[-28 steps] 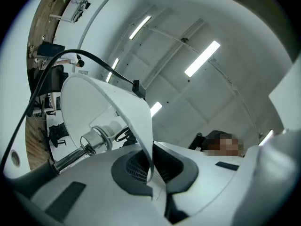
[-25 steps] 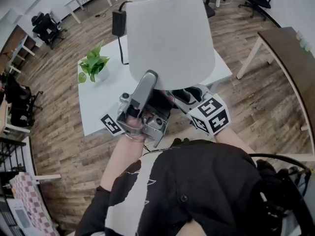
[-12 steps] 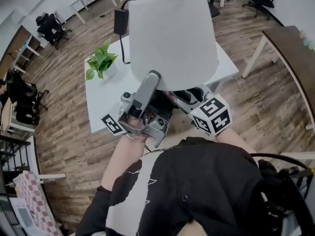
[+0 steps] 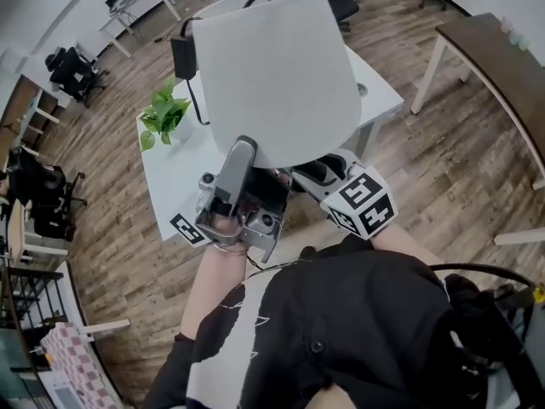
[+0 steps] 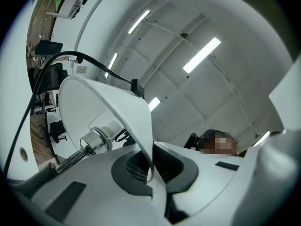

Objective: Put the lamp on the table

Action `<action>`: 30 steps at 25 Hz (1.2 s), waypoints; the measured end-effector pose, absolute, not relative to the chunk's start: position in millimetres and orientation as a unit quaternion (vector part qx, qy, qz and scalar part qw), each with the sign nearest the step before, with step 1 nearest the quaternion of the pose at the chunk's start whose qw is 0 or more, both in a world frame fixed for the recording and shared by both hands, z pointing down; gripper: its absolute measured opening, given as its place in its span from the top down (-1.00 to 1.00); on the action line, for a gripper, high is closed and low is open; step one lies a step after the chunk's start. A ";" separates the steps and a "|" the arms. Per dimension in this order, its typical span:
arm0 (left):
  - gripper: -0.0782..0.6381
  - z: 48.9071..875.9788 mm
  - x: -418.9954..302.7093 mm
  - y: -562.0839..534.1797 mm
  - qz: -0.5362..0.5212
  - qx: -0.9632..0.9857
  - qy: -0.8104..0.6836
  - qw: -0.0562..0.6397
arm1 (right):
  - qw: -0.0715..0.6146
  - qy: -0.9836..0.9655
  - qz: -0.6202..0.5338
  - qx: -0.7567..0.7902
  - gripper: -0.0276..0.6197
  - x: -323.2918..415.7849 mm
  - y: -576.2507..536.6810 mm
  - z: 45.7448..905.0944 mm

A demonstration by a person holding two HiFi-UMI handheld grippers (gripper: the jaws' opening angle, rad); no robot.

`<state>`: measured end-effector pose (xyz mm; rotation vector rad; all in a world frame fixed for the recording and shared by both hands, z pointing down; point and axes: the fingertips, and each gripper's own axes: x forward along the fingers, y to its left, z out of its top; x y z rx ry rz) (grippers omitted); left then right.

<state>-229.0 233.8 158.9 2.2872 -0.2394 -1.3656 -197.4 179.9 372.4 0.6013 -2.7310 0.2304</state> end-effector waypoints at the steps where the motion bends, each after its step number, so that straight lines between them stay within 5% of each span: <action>1: 0.75 158.5 -227.9 232.8 -0.497 0.832 -0.085 0.230 | 0.167 -0.960 0.080 0.211 0.24 -195.1 178.4 371.5; 30: 0.75 151.9 -127.4 -32.7 -0.524 0.825 -0.150 0.149 | 0.176 -0.978 0.010 0.108 0.29 -90.0 -112.1 355.3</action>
